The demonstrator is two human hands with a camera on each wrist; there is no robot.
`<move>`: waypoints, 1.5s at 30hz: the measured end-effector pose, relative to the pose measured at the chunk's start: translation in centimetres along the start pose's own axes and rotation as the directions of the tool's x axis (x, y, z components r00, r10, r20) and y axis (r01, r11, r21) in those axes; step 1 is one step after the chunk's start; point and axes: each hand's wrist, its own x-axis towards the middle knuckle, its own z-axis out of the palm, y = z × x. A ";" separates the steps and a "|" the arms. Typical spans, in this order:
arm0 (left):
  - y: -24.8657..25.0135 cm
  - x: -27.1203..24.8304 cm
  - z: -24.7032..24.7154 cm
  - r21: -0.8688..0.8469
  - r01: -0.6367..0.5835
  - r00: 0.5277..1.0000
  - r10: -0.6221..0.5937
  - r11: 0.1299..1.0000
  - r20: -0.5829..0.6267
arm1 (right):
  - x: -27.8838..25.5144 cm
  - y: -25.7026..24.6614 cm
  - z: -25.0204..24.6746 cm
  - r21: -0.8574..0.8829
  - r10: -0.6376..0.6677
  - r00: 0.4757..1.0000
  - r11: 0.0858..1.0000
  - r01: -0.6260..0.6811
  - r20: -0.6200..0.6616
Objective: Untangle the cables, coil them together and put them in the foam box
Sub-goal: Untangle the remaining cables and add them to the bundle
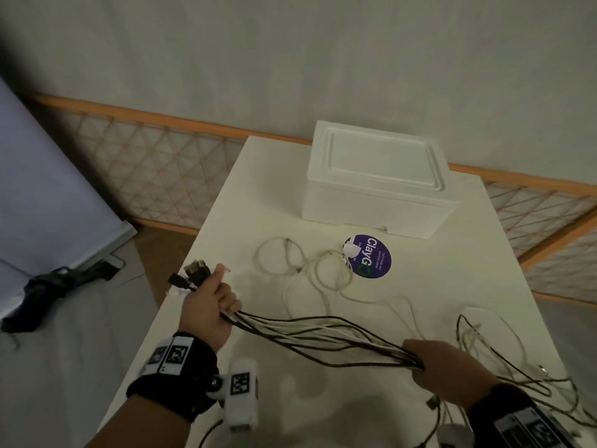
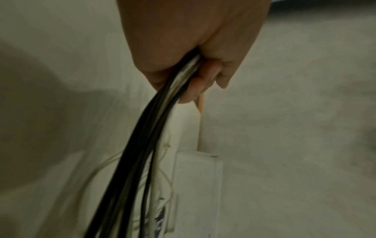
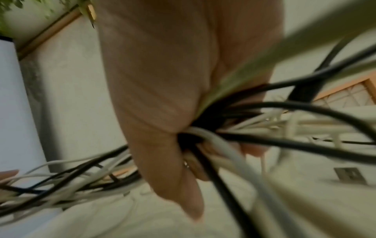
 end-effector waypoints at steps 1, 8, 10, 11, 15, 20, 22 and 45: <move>-1.1 0.2 -0.4 0.004 0.068 0.997 -0.068 0.998 -0.031 | -0.1 0.0 -0.1 -0.035 0.006 0.996 0.999 -0.003 0.091; -5.3 0.2 -0.8 0.088 0.290 0.955 -0.283 0.953 -0.089 | 2.4 -4.2 -2.8 0.027 0.026 0.996 0.999 -0.023 -0.084; -5.3 0.1 -0.5 0.100 0.290 0.957 -0.286 0.952 -0.050 | 4.8 -7.1 -3.2 0.102 -0.058 0.944 0.990 0.096 -0.326; -5.3 0.2 -0.4 0.110 0.289 0.957 -0.288 0.951 -0.023 | 6.0 -8.8 -3.0 0.060 -0.129 0.927 0.985 0.160 -0.354; -5.1 0.3 0.1 0.138 0.260 0.965 -0.264 0.956 0.010 | 9.7 -13.7 -1.0 -0.202 -0.313 0.940 0.937 0.284 -0.132; -4.6 -0.2 -0.3 0.152 0.271 0.961 -0.275 0.950 0.009 | 11.1 -13.7 0.3 -0.331 -0.351 0.925 0.898 0.290 -0.143; -4.5 -0.1 -0.3 0.140 0.302 0.953 -0.304 0.943 -0.006 | 11.0 -13.3 0.1 -0.265 -0.348 0.917 0.919 0.292 -0.196; -0.1 2.3 2.9 -0.125 0.161 0.987 -0.162 0.979 0.000 | 0.0 0.2 -1.9 0.015 0.132 0.926 0.991 -0.136 -0.353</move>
